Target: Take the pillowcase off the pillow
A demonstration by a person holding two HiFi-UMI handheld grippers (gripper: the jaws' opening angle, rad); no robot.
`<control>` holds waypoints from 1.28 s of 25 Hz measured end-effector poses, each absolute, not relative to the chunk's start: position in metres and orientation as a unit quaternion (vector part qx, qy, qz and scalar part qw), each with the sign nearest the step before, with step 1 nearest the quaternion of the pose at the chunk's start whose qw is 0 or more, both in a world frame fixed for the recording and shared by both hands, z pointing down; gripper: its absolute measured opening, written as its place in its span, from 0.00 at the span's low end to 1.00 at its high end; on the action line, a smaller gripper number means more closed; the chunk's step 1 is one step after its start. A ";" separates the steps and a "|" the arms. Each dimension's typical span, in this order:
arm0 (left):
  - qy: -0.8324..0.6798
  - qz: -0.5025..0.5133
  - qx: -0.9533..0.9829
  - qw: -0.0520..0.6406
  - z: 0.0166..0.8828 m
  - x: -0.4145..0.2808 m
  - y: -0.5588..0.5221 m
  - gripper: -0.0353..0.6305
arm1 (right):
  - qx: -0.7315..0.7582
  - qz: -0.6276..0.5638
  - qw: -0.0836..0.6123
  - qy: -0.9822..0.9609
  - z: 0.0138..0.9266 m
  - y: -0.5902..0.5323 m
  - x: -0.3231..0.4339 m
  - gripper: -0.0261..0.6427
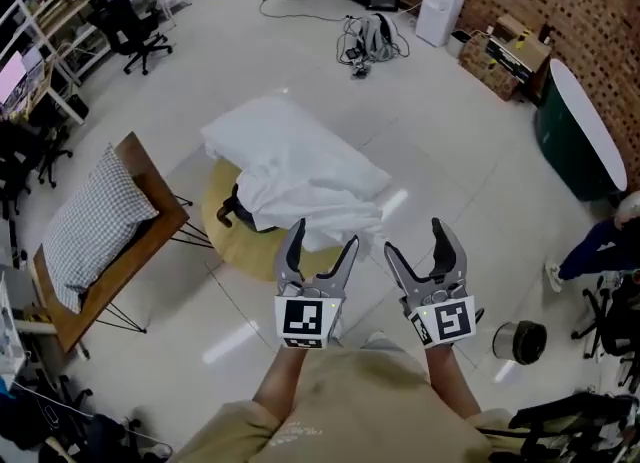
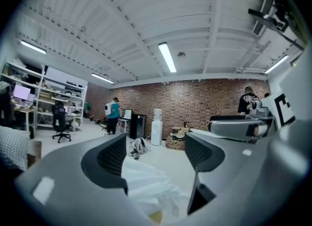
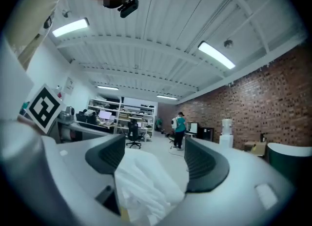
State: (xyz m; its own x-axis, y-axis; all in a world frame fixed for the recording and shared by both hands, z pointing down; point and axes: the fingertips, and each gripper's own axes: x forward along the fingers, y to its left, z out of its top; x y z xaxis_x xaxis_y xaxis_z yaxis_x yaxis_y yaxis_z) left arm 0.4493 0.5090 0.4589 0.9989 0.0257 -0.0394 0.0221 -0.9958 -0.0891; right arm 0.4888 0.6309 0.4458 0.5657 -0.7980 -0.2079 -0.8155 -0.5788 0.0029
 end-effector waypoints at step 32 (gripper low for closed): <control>0.551 0.012 -0.831 0.078 0.515 0.146 0.481 0.68 | -0.440 0.068 0.138 0.885 0.527 0.503 0.257 0.58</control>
State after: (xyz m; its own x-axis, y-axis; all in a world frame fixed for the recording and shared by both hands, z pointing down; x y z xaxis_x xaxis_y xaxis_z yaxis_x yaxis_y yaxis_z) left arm 0.1459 0.4809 0.5146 0.3933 -0.9132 -0.1070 -0.9171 -0.3812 -0.1167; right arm 0.2568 0.5026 0.5267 -0.5745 -0.7598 -0.3045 -0.7974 0.6034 -0.0012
